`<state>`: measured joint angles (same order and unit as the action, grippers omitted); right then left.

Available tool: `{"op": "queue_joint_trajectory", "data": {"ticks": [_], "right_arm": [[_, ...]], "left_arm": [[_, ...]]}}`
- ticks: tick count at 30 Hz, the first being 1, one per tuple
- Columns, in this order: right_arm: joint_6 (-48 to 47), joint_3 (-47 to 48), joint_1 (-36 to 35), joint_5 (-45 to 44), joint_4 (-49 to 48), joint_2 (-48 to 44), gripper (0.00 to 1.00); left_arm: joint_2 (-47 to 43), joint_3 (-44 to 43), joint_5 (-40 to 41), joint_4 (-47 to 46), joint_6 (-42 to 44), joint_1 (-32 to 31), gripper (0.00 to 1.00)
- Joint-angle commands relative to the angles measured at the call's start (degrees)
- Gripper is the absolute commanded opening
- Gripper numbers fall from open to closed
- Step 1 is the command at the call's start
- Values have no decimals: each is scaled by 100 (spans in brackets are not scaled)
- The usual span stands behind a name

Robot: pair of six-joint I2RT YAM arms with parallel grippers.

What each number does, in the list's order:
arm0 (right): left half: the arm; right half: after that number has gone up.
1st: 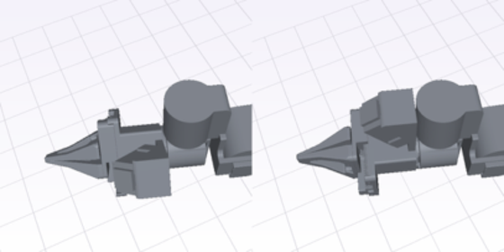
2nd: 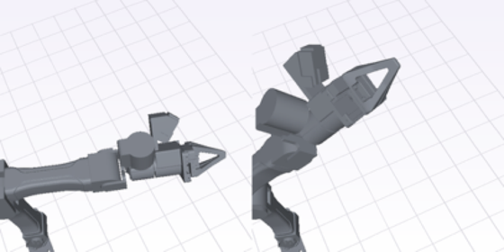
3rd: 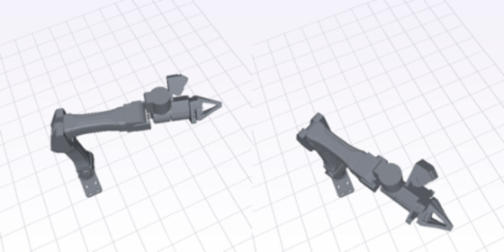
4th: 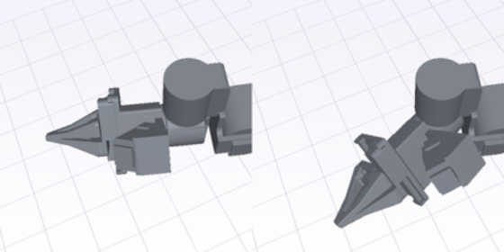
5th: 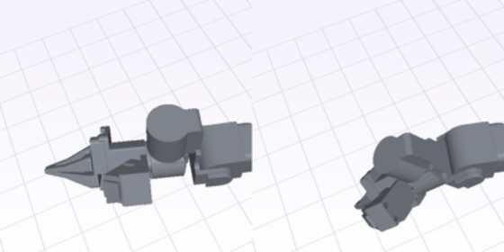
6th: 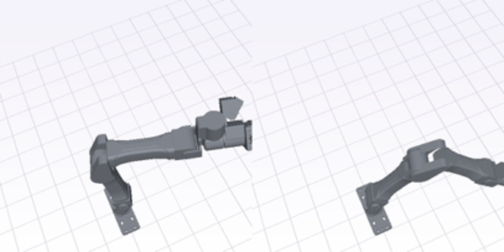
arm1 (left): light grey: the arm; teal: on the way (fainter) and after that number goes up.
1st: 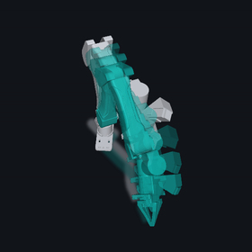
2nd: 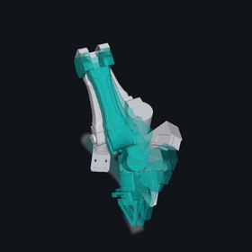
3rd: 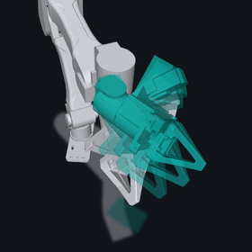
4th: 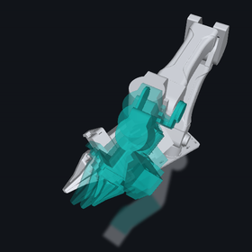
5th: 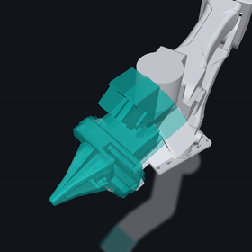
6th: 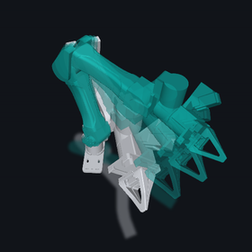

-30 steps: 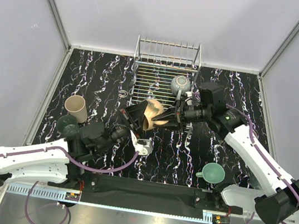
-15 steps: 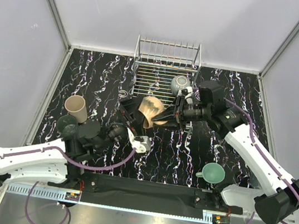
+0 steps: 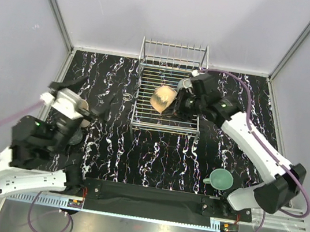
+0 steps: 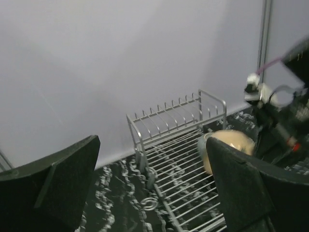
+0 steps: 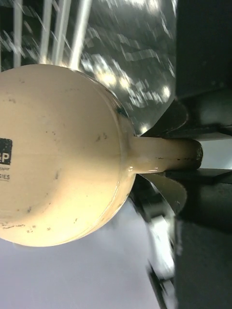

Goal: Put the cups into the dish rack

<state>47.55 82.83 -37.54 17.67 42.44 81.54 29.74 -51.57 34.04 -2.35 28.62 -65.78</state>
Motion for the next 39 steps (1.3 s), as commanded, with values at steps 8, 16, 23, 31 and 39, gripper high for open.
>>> {"op": "queue_joint_trajectory", "data": {"ticks": [8, 16, 23, 31, 39], "right_arm": [[-2073, -116, -1027, -3620, -1972, 1073, 0], [-2864, -381, -1107, -4657, -4064, 2057, 0], [-3900, -13, -1186, -5493, -5323, 2876, 0], [-4298, 471, -1151, -5626, -5914, 3570, 0], [-3947, 884, -1001, -5485, -5492, 3878, 0]], "left_arm": [[393, -1206, 1676, 4083, -4399, 47, 99], [717, -908, 1403, 4673, -5032, 100, 99], [543, -258, 1430, 4559, -5893, 179, 99], [515, 16, 1289, 4462, -6281, 223, 99], [603, 33, 1070, 4225, -6027, 232, 99]]}}
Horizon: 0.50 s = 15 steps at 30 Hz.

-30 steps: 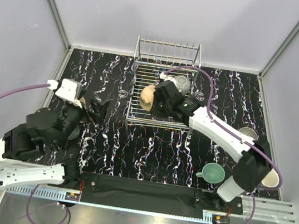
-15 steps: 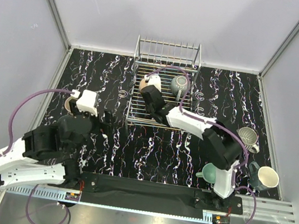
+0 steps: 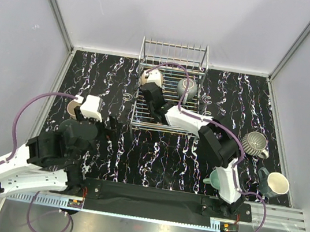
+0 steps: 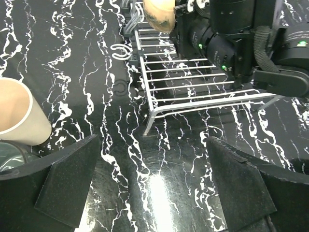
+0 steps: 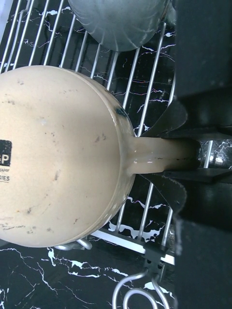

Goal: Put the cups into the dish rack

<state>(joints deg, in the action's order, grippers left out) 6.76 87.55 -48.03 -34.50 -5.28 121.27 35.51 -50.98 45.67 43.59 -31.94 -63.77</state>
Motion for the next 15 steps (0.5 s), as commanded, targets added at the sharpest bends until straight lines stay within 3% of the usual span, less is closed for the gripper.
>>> {"op": "queue_joint_trajectory", "data": {"ticks": [1, 15], "right_arm": [[158, 412, 57, -198, -685, -104, 0], [510, 535, 373, 163, -167, 151, 0]], "left_arm": [[44, -52, -76, -369, 30, 40, 99], [79, -70, -243, -387, -49, 31, 99]]}}
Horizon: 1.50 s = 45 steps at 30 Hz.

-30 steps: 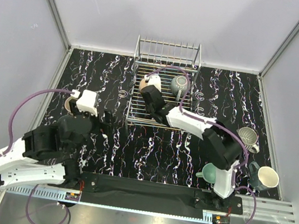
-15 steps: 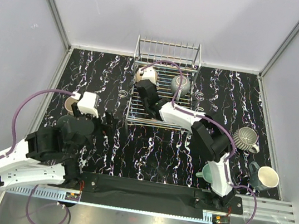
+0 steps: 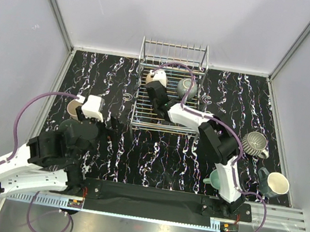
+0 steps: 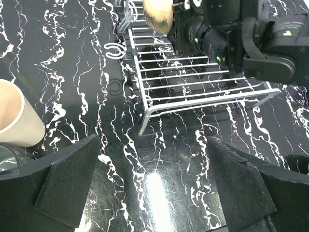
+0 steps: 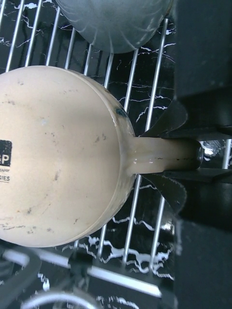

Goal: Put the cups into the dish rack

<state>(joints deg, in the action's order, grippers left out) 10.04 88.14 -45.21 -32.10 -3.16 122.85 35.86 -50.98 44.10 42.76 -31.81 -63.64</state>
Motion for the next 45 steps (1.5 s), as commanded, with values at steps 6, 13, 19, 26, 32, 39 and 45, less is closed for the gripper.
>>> {"op": "queue_joint_trajectory", "data": {"ticks": [6, 13, 19, 26, 32, 39, 45], "right_arm": [[226, 511, 118, -51, -264, 37, 3], [278, 643, 118, -60, -36, 134, 20], [410, 643, 118, -42, 149, 99, 50], [542, 407, 83, 37, 289, -173, 62], [657, -200, -40, 72, 446, -840, 67], [1121, -596, -190, 475, 1518, -1869, 73], [1552, -1121, -190, 1424, 2459, -2851, 73]], "left_arm": [[255, -184, -138, -216, -123, 27, 99], [282, -219, -200, -163, -194, 36, 99], [308, -254, -191, -58, -273, 44, 99], [378, -368, -182, 92, -325, 44, 99], [484, -386, -208, 232, -422, 62, 99], [870, -650, -401, 961, -581, 483, 96], [1484, -896, -1315, 1637, -194, 1851, 93]]}}
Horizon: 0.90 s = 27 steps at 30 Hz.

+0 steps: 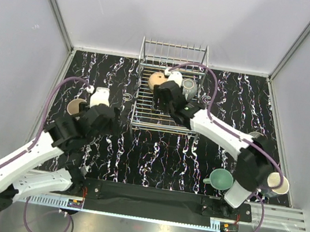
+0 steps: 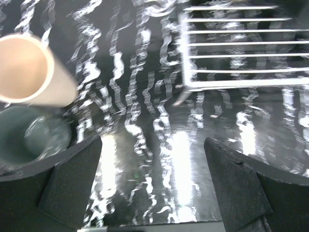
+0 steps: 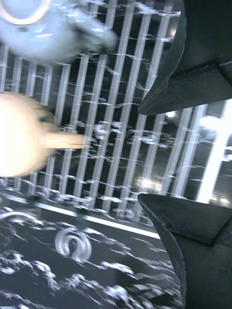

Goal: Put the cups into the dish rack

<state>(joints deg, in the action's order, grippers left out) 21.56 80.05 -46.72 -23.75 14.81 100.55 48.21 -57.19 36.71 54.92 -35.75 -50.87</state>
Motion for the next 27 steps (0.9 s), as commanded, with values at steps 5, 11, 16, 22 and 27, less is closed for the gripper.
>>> {"op": "queue_joint_trajectory", "data": {"ticks": [5, 11, 16, 22, 27], "right_arm": [[735, -1113, -39, 1537, 717, -1720, 73], [859, -1931, -39, 1971, 541, -2662, 73], [771, -2011, -39, 2347, 479, -2980, 73], [648, -2169, -39, 2621, 295, -3191, 73], [533, -2283, -39, 2603, 312, -3428, 73]], "left_arm": [[575, -328, -1287, 713, 603, 1640, 88], [821, -179, -2053, 757, 973, 3282, 77], [927, -152, -2054, 731, 947, 3760, 72], [1296, -161, -1939, 669, 798, 4014, 62], [1507, -21, -1755, 600, 499, 4120, 54]]}}
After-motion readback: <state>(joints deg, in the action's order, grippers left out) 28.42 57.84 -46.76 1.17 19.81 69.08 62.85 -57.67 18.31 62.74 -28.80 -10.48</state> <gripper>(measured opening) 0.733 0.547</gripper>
